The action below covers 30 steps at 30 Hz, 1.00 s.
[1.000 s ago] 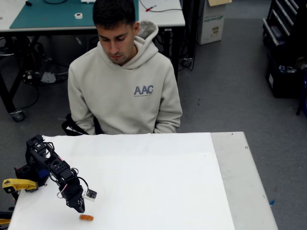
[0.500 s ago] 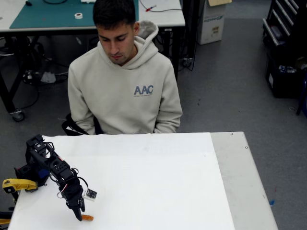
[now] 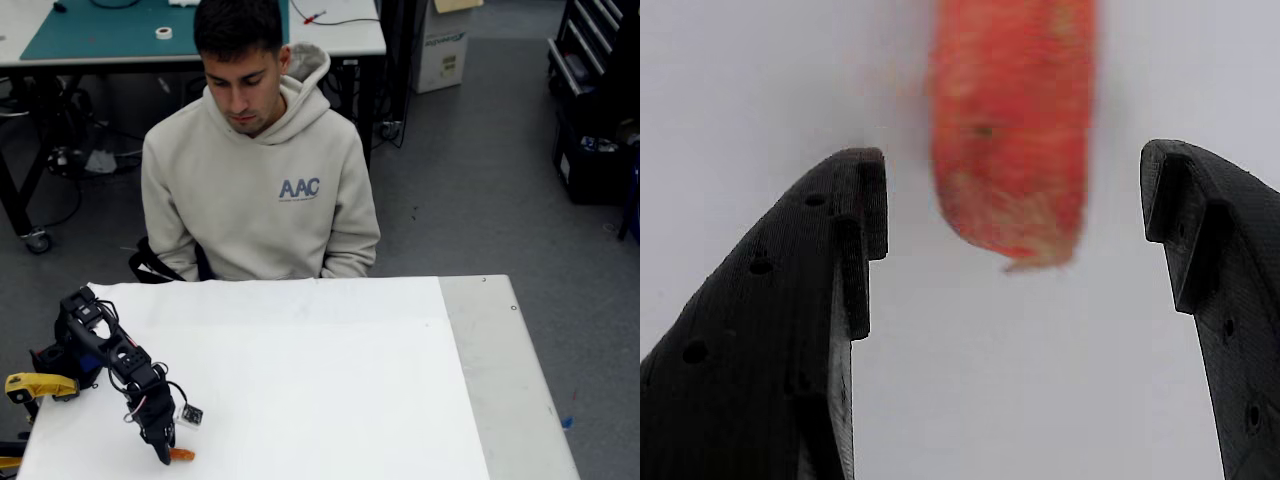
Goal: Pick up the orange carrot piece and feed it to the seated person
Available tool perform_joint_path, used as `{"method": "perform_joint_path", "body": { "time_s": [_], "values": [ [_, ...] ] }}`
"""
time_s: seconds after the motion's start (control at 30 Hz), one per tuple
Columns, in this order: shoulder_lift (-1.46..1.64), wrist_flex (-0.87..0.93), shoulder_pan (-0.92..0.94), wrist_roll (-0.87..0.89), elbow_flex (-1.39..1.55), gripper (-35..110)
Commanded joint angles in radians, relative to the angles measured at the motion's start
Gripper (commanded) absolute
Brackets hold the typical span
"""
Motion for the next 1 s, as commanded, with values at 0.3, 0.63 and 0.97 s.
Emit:
{"method": "perform_joint_path", "body": {
  "time_s": [0.3,0.63,0.97],
  "values": [
    [-0.005,-0.003,0.021,-0.017,-0.078,19],
    [-0.006,-0.003,0.021,-0.017,-0.078,14],
    [-0.006,-0.003,0.025,-0.012,-0.078,-2]
  ]
}}
